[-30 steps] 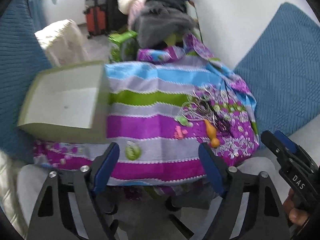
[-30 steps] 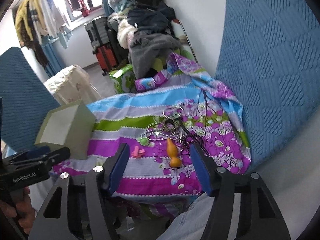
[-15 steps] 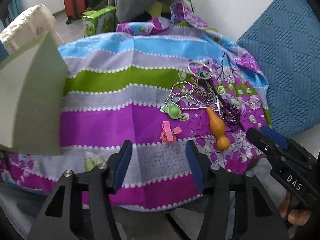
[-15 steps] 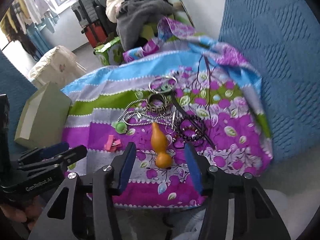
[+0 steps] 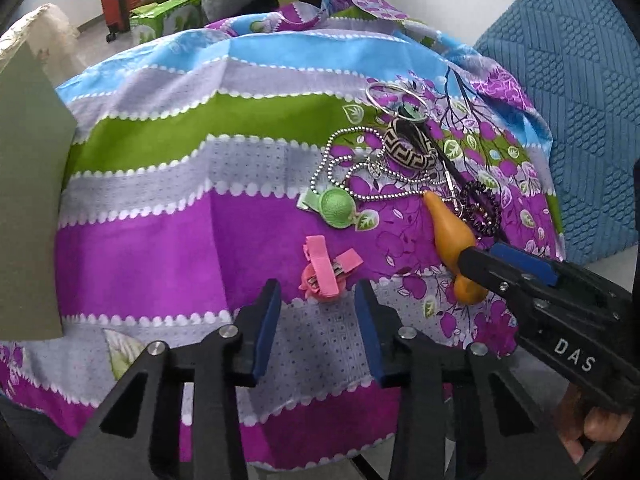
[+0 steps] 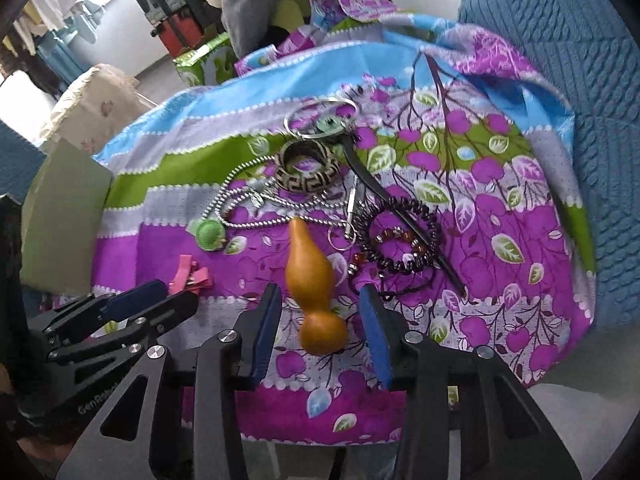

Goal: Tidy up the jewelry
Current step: 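Grasp the pink hair clip with the left tool while the right tool grasps the orange gourd pendant, then carry the pink clip with the left tool while the right tool carries the orange gourd to the box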

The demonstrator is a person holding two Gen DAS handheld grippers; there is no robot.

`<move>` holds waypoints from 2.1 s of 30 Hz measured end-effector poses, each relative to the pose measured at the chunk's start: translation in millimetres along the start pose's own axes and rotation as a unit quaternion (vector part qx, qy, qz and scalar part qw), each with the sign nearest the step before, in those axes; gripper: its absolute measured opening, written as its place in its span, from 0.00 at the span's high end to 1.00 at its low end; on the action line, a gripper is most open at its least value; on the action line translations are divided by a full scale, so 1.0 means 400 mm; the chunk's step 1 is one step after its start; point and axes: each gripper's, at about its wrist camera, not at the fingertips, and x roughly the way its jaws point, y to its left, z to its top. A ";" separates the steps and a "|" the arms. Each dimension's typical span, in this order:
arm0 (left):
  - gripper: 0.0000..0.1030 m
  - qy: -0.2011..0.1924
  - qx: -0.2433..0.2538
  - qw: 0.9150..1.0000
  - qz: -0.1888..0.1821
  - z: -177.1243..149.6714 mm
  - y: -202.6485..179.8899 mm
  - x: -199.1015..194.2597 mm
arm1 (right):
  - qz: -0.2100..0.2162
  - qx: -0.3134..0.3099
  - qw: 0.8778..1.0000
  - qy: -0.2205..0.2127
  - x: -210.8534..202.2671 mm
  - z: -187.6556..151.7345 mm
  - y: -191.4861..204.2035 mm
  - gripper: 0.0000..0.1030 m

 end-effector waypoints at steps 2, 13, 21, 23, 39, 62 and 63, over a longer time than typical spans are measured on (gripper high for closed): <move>0.63 -0.002 0.006 1.000 -0.003 0.004 -0.004 0.003 | -0.002 -0.002 1.000 0.005 0.009 0.000 0.003 0.65; 0.76 -0.011 0.026 0.999 0.015 0.018 -0.018 0.016 | -0.007 -0.017 1.000 0.013 0.033 0.002 0.014 0.78; 0.76 -0.021 0.014 1.000 0.007 0.008 -0.021 -0.051 | -0.009 -0.018 1.000 -0.014 -0.033 0.002 0.029 0.78; 0.76 -0.027 0.010 1.000 0.004 0.005 -0.017 -0.078 | -0.007 -0.018 1.000 -0.023 -0.058 0.001 0.037 0.78; 0.76 -0.121 -0.016 0.992 0.018 0.032 0.028 -0.422 | 0.010 -0.017 0.995 -0.099 -0.339 0.040 0.182 0.78; 0.76 -0.226 -0.082 0.967 0.084 0.107 0.390 -0.720 | 0.082 -0.128 0.970 -0.191 -0.483 0.204 0.657 0.78; 0.76 -0.222 -0.090 0.967 0.088 0.103 0.420 -0.709 | 0.085 -0.132 0.970 -0.187 -0.467 0.202 0.675 0.78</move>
